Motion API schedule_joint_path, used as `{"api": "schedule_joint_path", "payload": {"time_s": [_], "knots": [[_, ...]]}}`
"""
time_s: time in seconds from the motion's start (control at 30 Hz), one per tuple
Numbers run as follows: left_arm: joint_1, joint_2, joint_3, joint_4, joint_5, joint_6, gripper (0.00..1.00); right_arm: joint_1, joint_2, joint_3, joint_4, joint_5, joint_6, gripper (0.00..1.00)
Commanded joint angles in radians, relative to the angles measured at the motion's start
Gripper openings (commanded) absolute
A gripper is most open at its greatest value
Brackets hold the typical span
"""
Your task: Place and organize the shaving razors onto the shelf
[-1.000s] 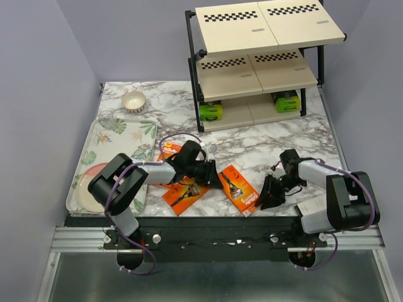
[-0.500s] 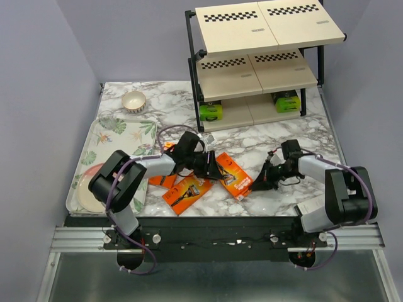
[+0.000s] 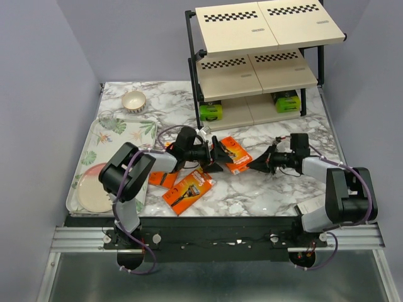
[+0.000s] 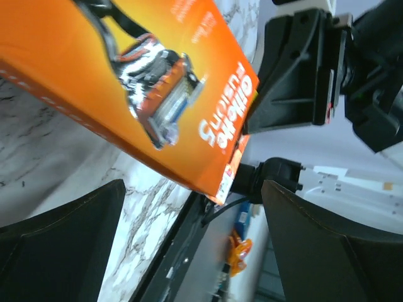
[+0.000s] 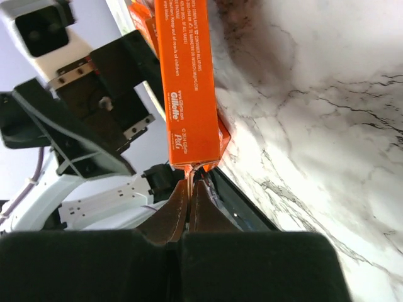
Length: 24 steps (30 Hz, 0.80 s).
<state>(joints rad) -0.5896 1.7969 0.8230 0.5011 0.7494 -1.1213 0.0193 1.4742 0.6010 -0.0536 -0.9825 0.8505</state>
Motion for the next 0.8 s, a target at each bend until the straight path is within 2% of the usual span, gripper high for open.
{"api": "schedule_joint_path", "payload": {"time_s": [0.0, 0.1, 0.23, 0.47, 0.57, 0.63, 0.67, 0.7, 0.77], "knots": [[-0.007, 0.1, 0.045, 0.136, 0.005, -0.178, 0.99, -0.001, 0.017, -0.052, 0.159, -0.054, 0.124, 0.01], [-0.015, 0.122, 0.057, 0.122, -0.031, -0.218, 0.98, 0.001, 0.012, -0.06, 0.152, -0.058, 0.124, 0.01], [-0.016, 0.13, 0.074, 0.146, -0.047, -0.232, 0.86, 0.002, 0.008, -0.053, 0.129, -0.045, 0.102, 0.01], [-0.015, 0.099, 0.067, 0.114, -0.056, -0.212, 0.57, 0.036, 0.024, -0.012, 0.1, -0.018, 0.07, 0.01], [-0.012, 0.078, 0.047, 0.12, -0.064, -0.204, 0.49, 0.051, 0.017, 0.002, 0.09, -0.01, 0.047, 0.0], [-0.009, 0.061, 0.042, 0.129, -0.067, -0.189, 0.47, 0.059, 0.009, 0.009, 0.068, 0.002, 0.029, 0.01], [-0.007, 0.055, 0.041, 0.149, -0.062, -0.173, 0.45, 0.059, 0.005, 0.017, 0.06, 0.01, 0.012, 0.02], [-0.004, 0.05, 0.039, 0.165, -0.056, -0.161, 0.44, 0.06, -0.002, 0.026, 0.013, 0.013, -0.005, 0.13], [0.005, 0.024, 0.031, 0.194, -0.03, -0.115, 0.39, 0.059, -0.032, 0.093, -0.07, 0.011, -0.121, 0.21]]}}
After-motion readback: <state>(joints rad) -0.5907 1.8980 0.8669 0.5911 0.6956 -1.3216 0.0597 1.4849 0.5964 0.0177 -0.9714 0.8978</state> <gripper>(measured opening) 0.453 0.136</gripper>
